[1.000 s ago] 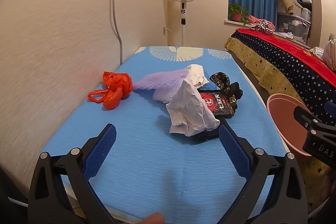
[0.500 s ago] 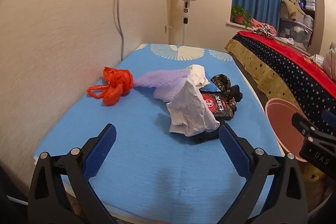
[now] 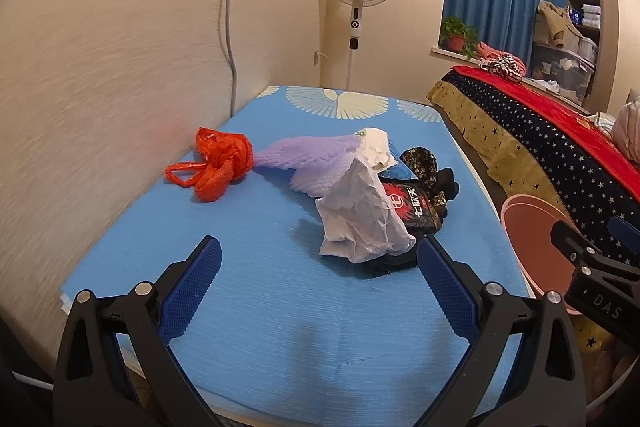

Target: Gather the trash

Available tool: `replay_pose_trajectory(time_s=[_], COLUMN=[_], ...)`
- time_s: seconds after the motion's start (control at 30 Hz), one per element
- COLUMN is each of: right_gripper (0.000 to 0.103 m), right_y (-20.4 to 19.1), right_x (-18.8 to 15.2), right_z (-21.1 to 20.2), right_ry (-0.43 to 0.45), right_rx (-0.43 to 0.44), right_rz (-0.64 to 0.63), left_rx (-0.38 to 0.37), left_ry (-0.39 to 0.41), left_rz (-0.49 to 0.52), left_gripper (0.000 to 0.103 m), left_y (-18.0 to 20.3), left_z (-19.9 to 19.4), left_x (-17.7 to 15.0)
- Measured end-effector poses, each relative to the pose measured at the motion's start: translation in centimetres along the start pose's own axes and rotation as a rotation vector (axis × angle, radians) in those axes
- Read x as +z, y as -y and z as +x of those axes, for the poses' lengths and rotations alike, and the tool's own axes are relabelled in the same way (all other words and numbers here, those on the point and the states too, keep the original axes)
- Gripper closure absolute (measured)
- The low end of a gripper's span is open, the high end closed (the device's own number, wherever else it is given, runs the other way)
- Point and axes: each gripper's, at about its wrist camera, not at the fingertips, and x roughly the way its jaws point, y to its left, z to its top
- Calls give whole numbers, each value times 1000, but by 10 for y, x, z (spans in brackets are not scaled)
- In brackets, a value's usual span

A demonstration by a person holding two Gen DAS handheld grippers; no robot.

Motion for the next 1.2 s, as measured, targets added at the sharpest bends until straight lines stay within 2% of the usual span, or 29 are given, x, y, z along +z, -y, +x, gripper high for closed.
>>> replay_pose_trajectory(time_s=[0.57,0.8,1.2], right_gripper=[6,6,6], right_y=[0,0,-2], right_x=[0,0,0], right_z=[0,0,0], right_ry=[0,1,0], right_rx=[0,1,1], right_rz=[1,0,-2], left_rx=[31,27,24], left_ry=[7,-21,-24], left_rz=[11,8,13], left_gripper=[8,8,8], left_y=[1,2,4], left_z=[0,4,4], left_x=[-3,-5,-5])
